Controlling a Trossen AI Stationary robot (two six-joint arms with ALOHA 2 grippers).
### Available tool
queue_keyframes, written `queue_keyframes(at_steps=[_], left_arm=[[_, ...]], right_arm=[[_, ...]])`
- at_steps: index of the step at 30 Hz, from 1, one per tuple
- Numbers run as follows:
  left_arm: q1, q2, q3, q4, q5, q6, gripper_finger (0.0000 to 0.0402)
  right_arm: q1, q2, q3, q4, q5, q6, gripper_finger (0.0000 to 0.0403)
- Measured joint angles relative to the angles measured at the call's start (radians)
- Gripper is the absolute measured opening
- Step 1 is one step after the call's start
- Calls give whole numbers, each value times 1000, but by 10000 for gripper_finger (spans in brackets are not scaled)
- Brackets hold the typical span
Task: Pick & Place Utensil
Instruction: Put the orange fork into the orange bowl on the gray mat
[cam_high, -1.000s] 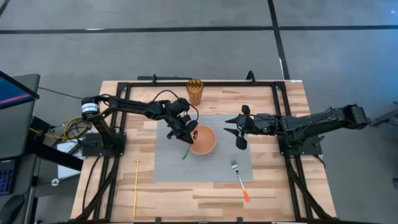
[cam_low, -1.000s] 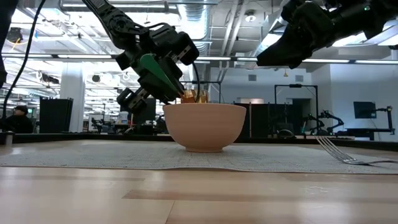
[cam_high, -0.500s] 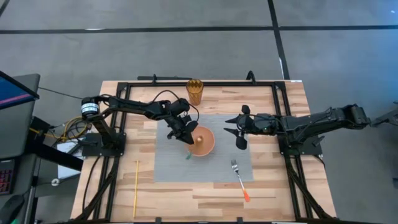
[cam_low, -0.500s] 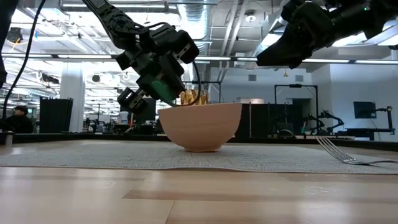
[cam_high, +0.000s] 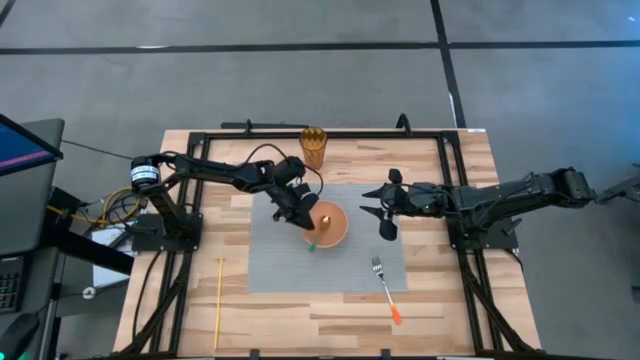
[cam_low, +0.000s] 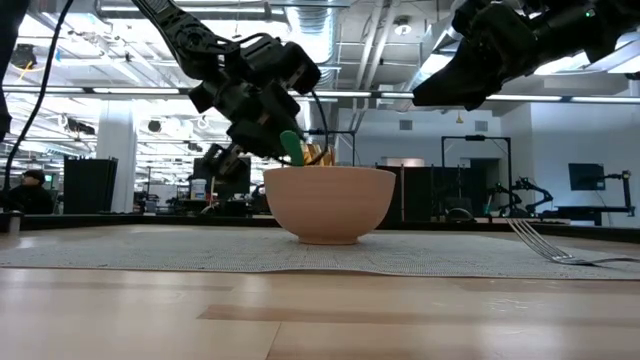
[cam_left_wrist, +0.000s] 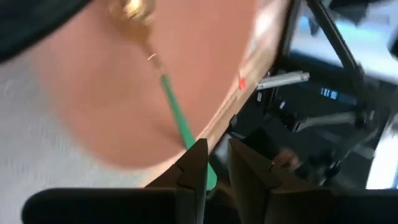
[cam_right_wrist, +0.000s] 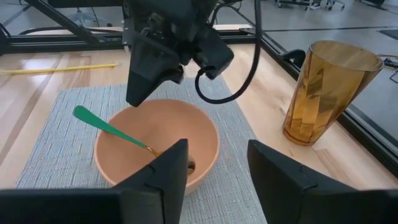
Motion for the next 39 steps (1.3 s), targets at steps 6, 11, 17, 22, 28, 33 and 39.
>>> queue_keyframes(at_steps=[6, 11, 17, 22, 28, 33, 39], left_arm=[[-22, -72, 0, 23, -105, 381, 63], [-71, -244, 0, 24, -321, 601, 62], [-154, -462, -6, 12, -520, 801, 62], [-248, -559, -93, 8, -743, 915, 62], [-302, -579, -199, 8, -881, 932, 62], [-315, -589, -209, 16, -910, 960, 62], [-315, -642, -209, 36, -957, 992, 62]], right_arm=[[0, 0, 0, 0, 0, 0, 175], [0, 0, 0, 11, 0, 0, 178], [1, 0, 0, 48, -8, 1, 176], [19, 20, 22, 49, -52, 32, 173], [107, 118, 87, 30, -52, 75, 154], [201, 198, 236, -195, -47, 193, 142], [327, 309, 473, -641, 0, 568, 139]])
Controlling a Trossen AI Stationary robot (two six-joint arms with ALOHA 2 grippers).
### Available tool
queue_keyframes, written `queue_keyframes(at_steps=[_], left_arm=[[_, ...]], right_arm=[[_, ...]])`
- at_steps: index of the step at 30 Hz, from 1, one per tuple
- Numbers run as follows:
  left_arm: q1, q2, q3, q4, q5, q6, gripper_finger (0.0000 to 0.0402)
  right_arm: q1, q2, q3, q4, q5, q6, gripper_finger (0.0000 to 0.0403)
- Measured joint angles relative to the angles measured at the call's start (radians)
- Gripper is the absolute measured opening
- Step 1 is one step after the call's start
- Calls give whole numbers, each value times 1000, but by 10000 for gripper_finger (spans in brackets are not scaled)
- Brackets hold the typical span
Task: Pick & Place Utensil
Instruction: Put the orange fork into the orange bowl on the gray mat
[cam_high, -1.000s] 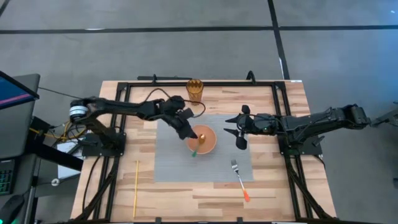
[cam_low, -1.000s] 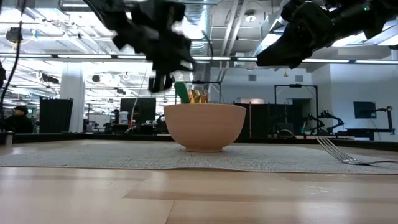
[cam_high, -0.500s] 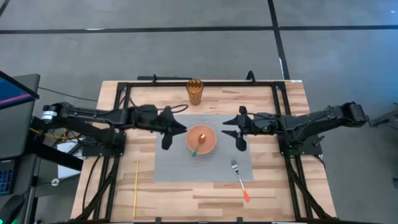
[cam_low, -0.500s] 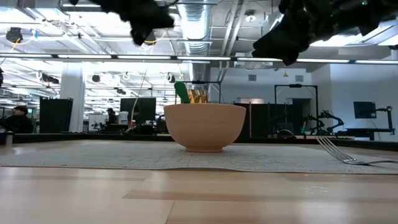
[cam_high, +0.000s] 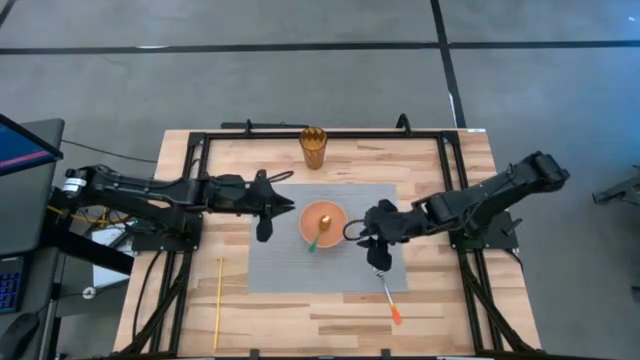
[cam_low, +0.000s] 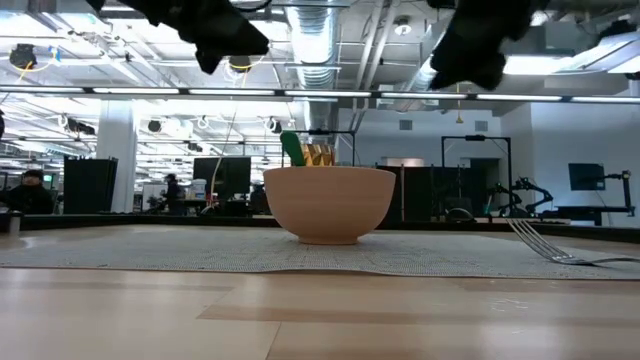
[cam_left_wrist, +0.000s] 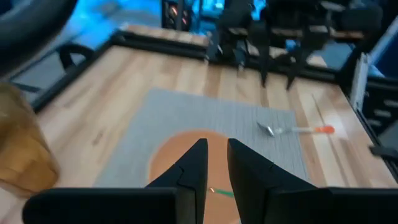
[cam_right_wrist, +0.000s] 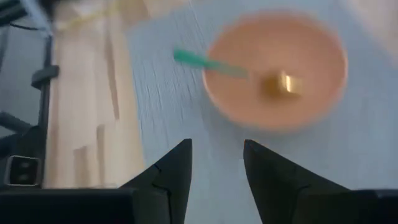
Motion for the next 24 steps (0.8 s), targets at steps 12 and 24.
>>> queue_keyframes(at_steps=[12, 24], left_arm=[[0, -113, 0, 1, -34, 0, 62], [0, -121, -3, 1, -34, 0, 62]], right_arm=[[229, 213, 92, -394, -173, 855, 136], [338, 432, 95, -331, -185, 1060, 136]])
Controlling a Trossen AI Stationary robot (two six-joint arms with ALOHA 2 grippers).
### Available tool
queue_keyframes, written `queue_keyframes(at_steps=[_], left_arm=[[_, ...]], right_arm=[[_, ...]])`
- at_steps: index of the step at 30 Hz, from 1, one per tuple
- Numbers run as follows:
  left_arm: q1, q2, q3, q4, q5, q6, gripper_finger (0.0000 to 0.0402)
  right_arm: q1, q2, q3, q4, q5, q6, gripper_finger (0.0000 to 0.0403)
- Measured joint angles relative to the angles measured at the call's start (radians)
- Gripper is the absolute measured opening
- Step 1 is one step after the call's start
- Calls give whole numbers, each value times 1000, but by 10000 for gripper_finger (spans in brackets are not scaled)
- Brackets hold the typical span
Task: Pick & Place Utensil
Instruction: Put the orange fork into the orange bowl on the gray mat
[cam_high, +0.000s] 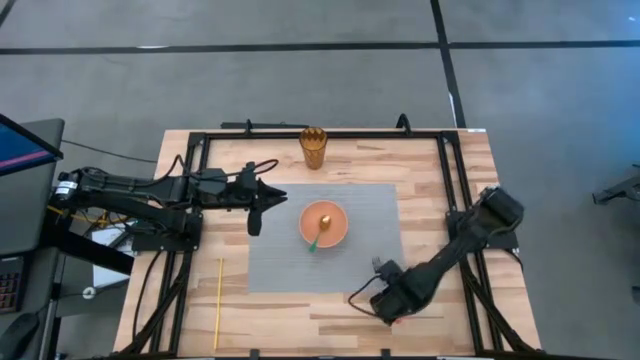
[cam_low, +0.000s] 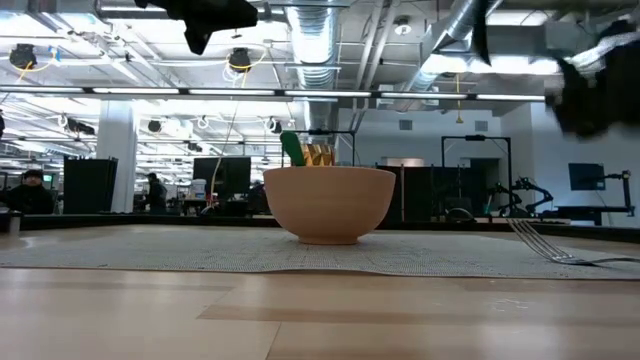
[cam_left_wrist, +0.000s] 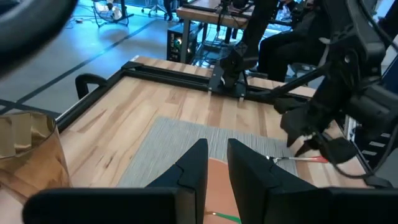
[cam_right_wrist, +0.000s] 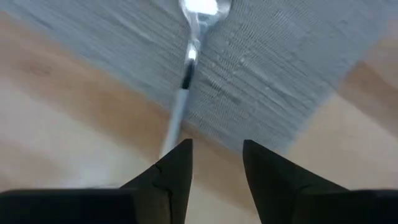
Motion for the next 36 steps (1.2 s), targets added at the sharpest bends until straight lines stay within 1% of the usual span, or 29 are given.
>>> queue_keyframes(at_steps=[5, 8, 11, 15, 19, 21, 23, 27, 31, 36], left_arm=[[0, 1, 0, 1, 0, 0, 62], [0, 1, 0, 2, 0, 0, 62], [0, 1, 0, 5, 0, 0, 62], [0, 1, 0, 8, 0, 0, 62], [0, 1, 0, 8, 0, 0, 62], [0, 1, 0, 8, 0, -1, 62], [0, 1, 0, 8, 0, -1, 62], [0, 1, 0, 10, 0, -1, 63], [0, 1, 0, 12, 0, -5, 62], [0, 1, 0, 12, 0, -5, 63]], right_arm=[[-2, 64, 19, 15, -3, -78, 136], [-22, 61, 29, 31, -30, -91, 136], [-33, 26, 55, -20, -27, -93, 136], [-31, -20, 104, -67, 17, -93, 136], [-31, -24, 124, -25, 77, -48, 136], [-36, -2, 122, 29, 73, -18, 136], [-50, 37, 123, 86, 40, 18, 136], [-91, 94, 122, 119, -21, 27, 136], [-135, 112, 122, 134, -23, 53, 136], [-142, 111, 122, 172, -49, 75, 136]])
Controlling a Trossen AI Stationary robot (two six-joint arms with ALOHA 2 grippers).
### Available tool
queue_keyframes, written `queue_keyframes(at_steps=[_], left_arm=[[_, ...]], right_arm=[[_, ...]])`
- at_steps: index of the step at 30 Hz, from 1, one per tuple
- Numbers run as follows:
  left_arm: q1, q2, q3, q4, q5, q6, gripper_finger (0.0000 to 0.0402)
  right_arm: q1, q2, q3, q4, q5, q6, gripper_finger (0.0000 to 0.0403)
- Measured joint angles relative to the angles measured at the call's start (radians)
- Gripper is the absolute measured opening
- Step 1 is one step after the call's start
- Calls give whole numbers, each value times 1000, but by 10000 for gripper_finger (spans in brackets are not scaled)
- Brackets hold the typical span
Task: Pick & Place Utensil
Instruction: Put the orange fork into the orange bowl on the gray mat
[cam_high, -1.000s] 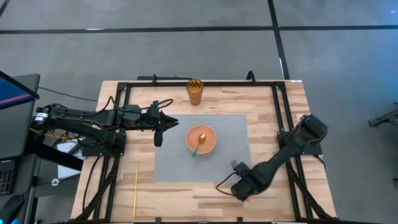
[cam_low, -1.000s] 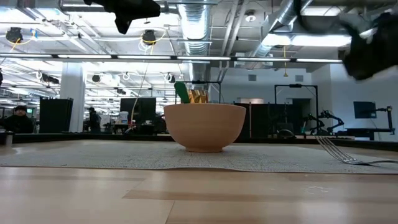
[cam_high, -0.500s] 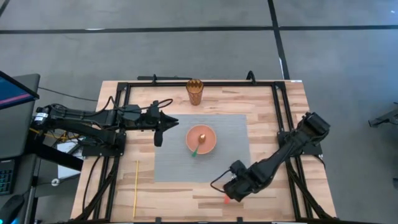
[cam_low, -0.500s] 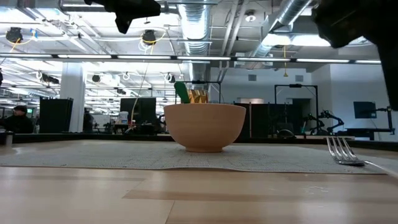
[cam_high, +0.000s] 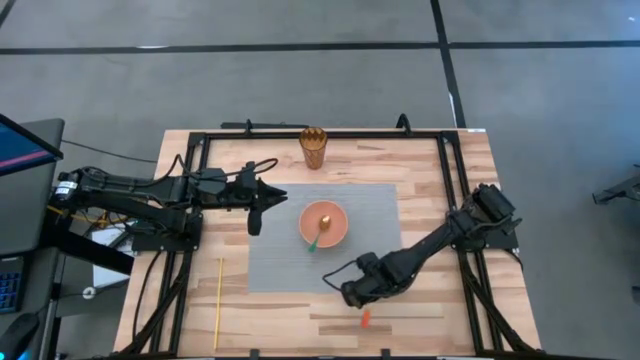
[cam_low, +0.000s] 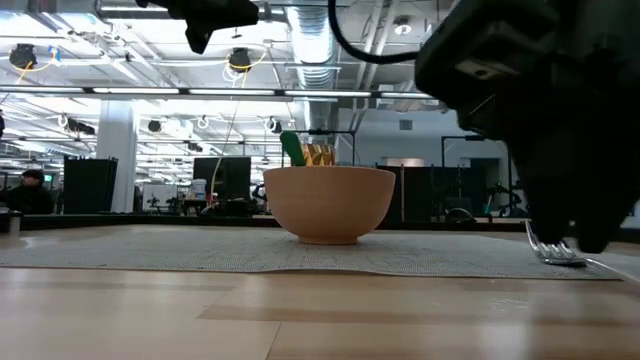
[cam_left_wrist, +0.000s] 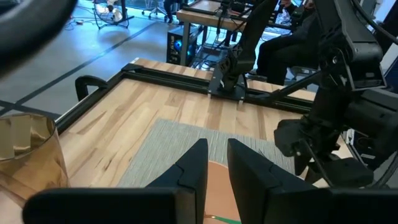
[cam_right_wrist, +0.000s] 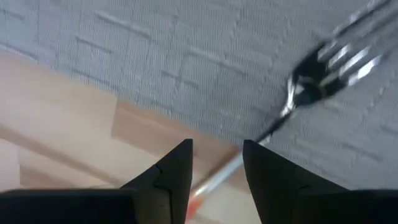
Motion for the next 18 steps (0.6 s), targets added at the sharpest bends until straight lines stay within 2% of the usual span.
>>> queue_keyframes(at_steps=[9, 18], left_arm=[[0, 0, 0, 0, 0, 0, 63], [0, 0, 0, 0, 0, 0, 63]], right_arm=[[24, 0, -1, 8, -81, 77, 130], [24, 28, -3, 6, -78, 104, 123]])
